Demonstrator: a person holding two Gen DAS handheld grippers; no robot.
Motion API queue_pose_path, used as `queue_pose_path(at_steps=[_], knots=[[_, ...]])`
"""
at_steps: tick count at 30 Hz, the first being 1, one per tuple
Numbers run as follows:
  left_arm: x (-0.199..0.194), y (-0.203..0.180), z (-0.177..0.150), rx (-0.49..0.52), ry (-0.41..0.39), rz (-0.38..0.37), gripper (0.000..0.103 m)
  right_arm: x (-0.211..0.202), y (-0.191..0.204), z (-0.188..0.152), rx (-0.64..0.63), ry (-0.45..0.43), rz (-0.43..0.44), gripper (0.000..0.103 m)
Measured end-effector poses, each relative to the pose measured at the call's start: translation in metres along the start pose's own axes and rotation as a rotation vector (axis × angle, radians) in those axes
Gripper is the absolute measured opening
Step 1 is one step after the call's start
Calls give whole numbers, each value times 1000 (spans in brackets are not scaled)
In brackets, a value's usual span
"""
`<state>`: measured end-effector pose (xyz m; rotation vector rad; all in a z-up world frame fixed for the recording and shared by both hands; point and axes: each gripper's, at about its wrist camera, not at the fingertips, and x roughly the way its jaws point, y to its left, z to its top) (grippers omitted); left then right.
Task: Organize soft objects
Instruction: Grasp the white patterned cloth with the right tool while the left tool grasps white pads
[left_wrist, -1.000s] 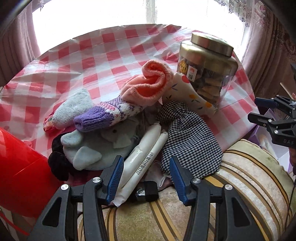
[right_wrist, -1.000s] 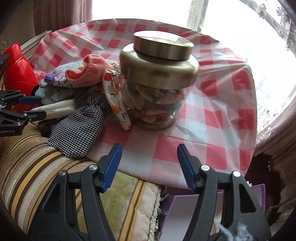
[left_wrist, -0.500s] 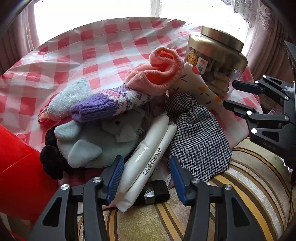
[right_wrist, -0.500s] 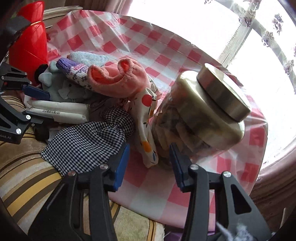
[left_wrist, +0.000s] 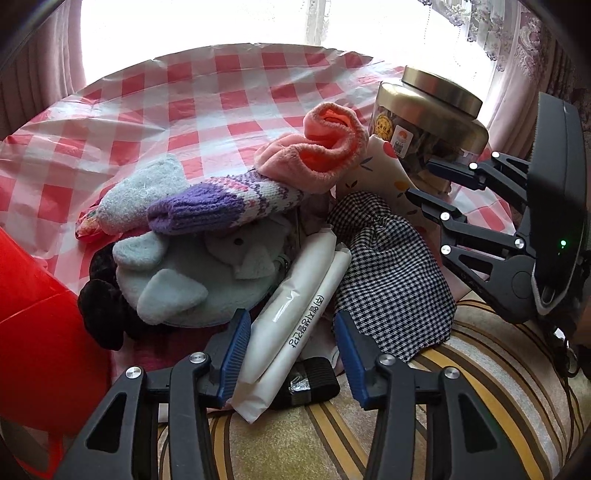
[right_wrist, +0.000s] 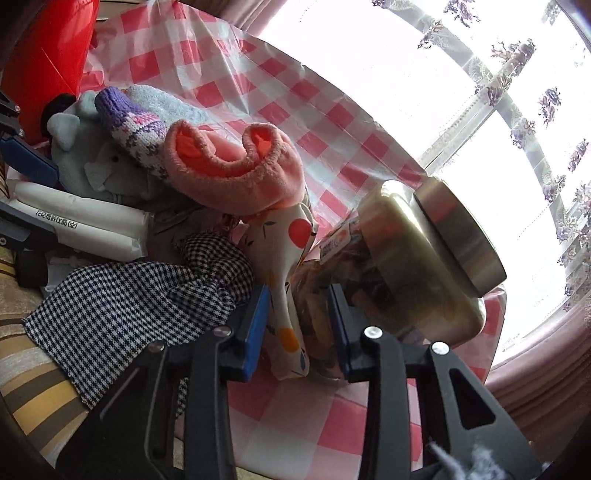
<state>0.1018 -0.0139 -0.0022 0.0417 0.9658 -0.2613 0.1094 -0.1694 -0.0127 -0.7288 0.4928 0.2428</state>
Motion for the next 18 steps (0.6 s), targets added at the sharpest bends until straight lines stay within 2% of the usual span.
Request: queue_pose_path(at_steps=[4,7,12,13,14,16,18], knots=[[1,5,0,-17,-7,-25,49,7,10,3,-46,15,-24,31],[1,7,0,-21,-9,-33,48,13,18,5,-77,29,-38,31],[4,6,-1,-15,1,-36,48,28,18,6,-70,71,-12,28],[5,6,-1,-13,6,-32,48,29,17,7,-68,74,-9,25],[6,5,-1,-9,10,-28,48,31,18,7,-70,76,-9,17],[8,4,-1,1,22,-21,56,35,18,9,-72,83,-5,12],[9,0,-2,16,28,-9,58,37,18,12,-74,81,2,10]])
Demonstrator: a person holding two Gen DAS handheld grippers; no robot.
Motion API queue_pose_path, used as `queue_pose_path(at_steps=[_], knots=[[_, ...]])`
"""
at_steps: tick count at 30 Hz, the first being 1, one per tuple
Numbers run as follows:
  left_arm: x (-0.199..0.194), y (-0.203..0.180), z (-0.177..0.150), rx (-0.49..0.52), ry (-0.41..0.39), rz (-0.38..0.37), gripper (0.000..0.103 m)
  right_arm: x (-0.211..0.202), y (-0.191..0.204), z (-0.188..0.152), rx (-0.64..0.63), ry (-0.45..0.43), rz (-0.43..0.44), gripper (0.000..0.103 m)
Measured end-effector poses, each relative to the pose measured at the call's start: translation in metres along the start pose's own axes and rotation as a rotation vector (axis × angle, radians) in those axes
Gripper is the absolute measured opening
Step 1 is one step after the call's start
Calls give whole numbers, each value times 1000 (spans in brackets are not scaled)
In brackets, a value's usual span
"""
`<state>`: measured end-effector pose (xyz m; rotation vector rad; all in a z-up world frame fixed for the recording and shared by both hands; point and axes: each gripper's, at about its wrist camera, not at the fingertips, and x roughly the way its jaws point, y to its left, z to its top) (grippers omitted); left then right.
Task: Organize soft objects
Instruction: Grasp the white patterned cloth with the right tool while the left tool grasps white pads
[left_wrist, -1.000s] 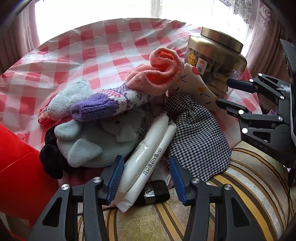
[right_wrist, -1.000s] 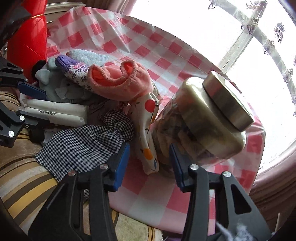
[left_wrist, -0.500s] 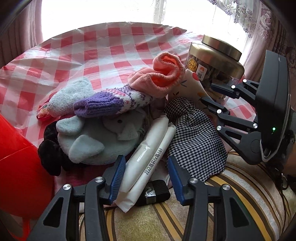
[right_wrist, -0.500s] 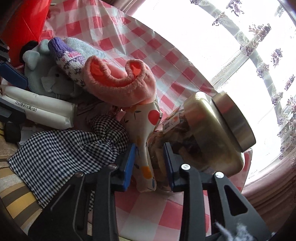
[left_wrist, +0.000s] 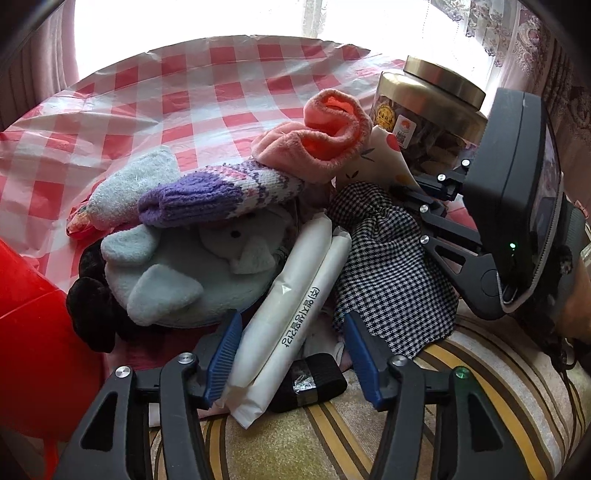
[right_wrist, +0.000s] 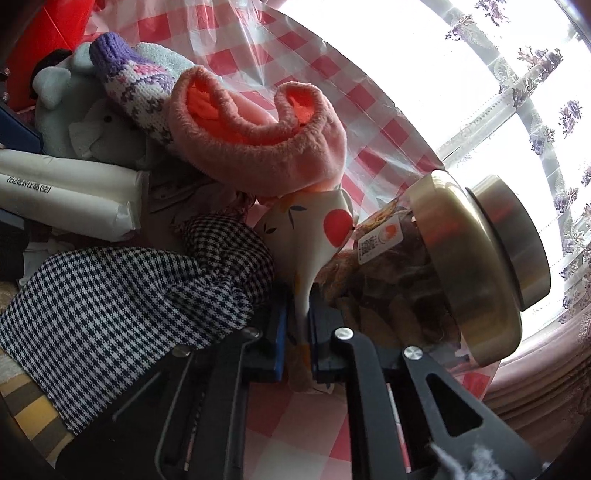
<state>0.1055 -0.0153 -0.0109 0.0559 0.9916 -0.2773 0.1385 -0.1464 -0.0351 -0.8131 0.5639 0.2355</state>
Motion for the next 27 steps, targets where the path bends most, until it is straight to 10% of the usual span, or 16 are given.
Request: queue_pose_path(at_steps=[5,27], knots=[[3,-1,0,1,12,43,41,-14,0,-3,17,-53,-26,8],[-39,8,4,-92,-153,-195,30,-97,-44,-26,100,-164,-101,8]])
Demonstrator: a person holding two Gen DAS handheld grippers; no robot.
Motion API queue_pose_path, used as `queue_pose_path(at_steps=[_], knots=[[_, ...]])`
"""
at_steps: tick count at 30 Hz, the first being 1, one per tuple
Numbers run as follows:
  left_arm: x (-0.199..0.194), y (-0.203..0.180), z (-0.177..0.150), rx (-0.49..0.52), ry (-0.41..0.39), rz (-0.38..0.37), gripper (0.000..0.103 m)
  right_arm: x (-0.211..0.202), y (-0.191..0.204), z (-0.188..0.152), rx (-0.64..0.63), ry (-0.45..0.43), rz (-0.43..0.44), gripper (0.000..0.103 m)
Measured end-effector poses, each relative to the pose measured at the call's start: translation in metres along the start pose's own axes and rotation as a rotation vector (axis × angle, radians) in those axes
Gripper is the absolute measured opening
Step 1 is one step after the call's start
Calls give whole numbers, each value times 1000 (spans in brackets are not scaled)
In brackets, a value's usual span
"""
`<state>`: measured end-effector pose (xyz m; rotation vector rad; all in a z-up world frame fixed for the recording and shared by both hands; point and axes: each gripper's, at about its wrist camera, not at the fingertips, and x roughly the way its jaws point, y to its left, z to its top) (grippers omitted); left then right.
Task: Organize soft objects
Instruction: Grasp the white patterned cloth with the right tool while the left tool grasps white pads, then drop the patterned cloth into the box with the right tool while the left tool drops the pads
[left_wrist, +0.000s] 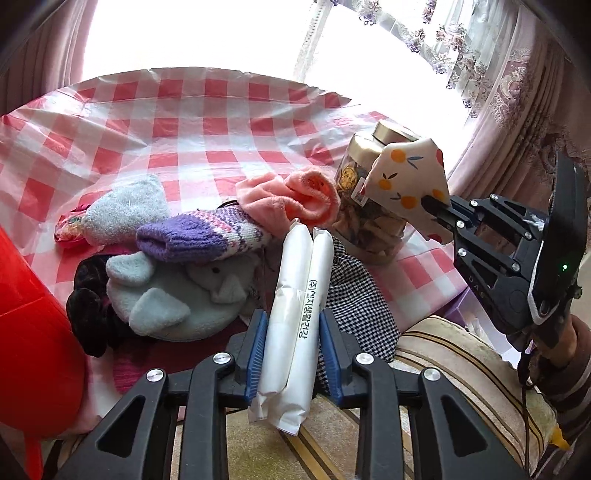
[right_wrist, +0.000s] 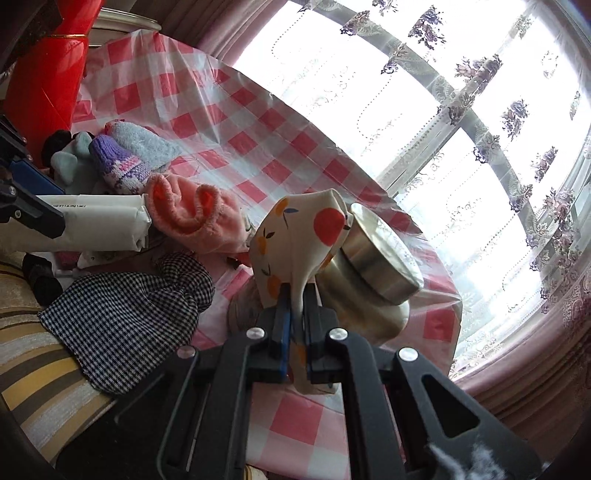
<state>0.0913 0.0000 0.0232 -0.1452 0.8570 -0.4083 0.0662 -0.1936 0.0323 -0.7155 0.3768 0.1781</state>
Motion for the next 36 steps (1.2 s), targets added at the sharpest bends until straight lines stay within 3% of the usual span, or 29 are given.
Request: queue_pose_path(at_steps=[9,19,27,36], knots=[[-18,-20,7,20,-36,3,30,-23,-34,-21,78,16,-15,8],[-19,-54,15,12,-33,-70,30,-41,-85,-63,258,84,-18,8],[-3,-104,27,46,-1,-171,30,-59,-127,-116,407,166,-51,8],[31,-166,37,96,77,-262,30,-79,-166,-199,549,318,-95,8]])
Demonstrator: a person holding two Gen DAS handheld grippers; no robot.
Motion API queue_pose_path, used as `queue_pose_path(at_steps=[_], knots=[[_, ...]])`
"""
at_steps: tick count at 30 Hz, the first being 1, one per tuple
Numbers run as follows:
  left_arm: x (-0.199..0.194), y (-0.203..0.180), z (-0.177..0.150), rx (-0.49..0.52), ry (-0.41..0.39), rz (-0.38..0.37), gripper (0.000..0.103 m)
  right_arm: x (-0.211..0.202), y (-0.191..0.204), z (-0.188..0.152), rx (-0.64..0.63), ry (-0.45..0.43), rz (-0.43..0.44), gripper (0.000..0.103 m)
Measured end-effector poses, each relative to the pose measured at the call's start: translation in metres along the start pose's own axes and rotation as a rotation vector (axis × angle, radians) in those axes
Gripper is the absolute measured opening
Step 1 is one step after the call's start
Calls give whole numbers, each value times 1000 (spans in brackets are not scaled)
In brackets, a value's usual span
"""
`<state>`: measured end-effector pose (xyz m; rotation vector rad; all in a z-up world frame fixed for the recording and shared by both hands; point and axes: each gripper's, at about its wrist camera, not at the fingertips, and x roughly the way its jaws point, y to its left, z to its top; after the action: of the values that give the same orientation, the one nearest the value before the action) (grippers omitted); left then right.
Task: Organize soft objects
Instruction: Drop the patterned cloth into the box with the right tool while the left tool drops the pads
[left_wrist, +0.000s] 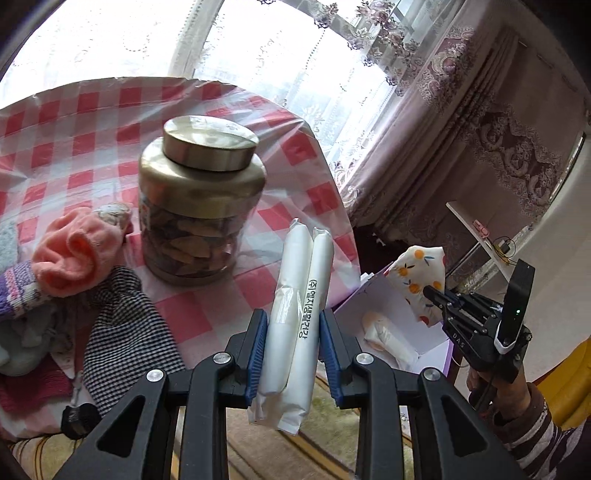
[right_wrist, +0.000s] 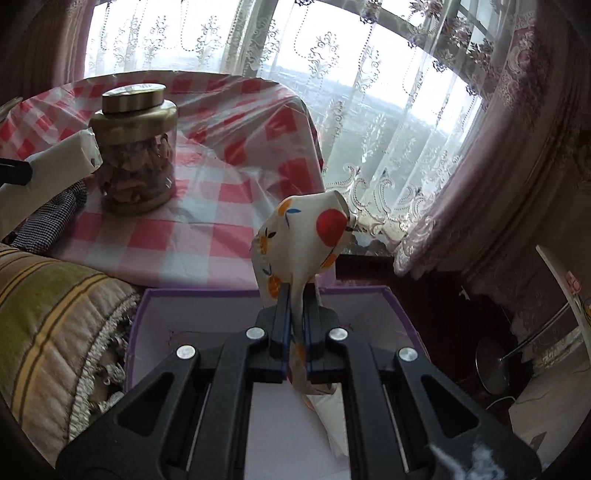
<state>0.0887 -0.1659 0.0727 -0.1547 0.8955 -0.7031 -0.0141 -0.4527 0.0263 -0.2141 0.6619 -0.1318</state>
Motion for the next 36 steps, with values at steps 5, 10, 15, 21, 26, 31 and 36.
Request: queue_pose_path(at_steps=[5,10,15,21,26,31,36], knots=[[22,-28,6,41,39,-35,30,13,-30,-34,74,99,6,8],[44,-52,9,74,80,-61,30,32,-42,-57,146,198,81,8],[61,-74,9,103,112,-75,30,59,-39,-69,188,277,173,9],[89,-95,6,121,171,-91,30,78,-40,-79,218,336,179,21],[119,-113,6,97,239,-125,30,67,-63,-87,244,315,135,51],[155,-131,10,7,310,-144,30,42,-102,-93,331,266,45,56],[194,-159,19,-98,343,-155,31,18,-135,-91,373,213,-66,61]])
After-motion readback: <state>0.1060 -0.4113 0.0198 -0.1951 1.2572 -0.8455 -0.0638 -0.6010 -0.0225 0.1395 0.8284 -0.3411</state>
